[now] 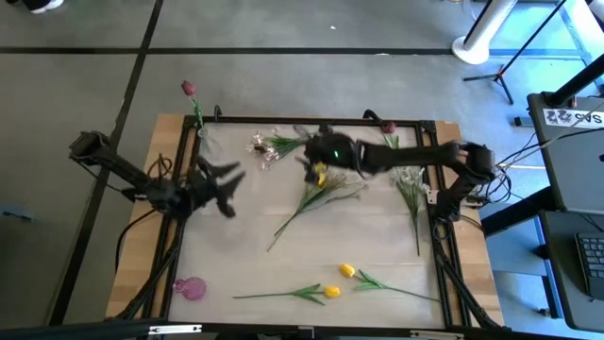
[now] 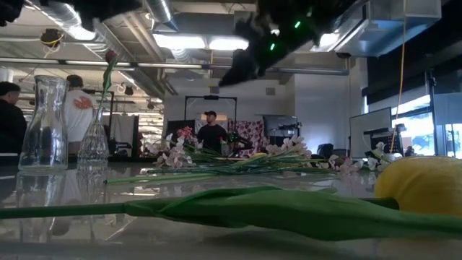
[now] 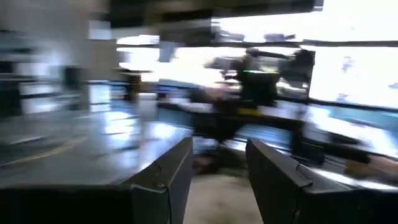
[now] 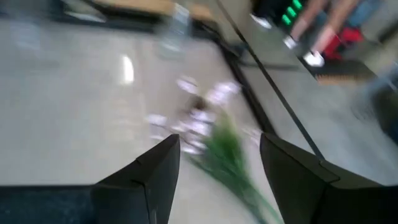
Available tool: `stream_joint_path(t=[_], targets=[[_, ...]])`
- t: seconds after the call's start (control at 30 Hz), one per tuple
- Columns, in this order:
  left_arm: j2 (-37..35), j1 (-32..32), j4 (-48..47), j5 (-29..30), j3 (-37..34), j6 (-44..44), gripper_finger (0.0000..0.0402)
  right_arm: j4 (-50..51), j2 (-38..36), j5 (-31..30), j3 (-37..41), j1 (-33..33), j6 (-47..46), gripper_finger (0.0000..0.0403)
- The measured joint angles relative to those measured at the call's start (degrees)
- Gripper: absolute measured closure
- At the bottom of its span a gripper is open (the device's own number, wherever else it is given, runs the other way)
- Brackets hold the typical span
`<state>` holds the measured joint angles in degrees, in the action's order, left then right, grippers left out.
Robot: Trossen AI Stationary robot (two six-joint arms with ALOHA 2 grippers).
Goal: Sort flowers into vase by color
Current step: Put the left red flower into the top transparent vase
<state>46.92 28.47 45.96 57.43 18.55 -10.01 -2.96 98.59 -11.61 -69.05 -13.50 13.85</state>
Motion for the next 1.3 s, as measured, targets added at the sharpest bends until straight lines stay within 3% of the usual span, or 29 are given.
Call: stream_joint_path(t=[0.1,0.23,0.6,1.03,1.23,1.3], targets=[[0.0,1.89,-3.92,-10.83,-0.02,3.9,0.0256,3.8,2.86,0.71,-1.62,-5.21,0.0,0.018],[0.23,3.2,-4.94,-19.6,-0.02,5.39,0.0256,8.37,7.49,7.03,-4.93,-11.48,-0.01,0.018],[0.33,2.91,-5.0,-21.47,-0.02,4.99,0.0256,20.0,21.99,26.64,-19.3,-22.7,5.92,0.018],[0.33,2.84,-5.69,-22.32,-0.02,5.32,0.0256,26.06,25.07,27.67,-21.23,-21.51,6.28,0.018],[0.33,2.77,-5.64,-22.43,-0.02,5.32,0.0256,21.78,26.25,20.12,-21.23,-20.53,9.61,0.018],[0.33,2.77,-5.66,-22.43,-0.02,5.32,0.0256,20.46,26.76,20.34,-21.23,-21.31,9.58,0.018]])
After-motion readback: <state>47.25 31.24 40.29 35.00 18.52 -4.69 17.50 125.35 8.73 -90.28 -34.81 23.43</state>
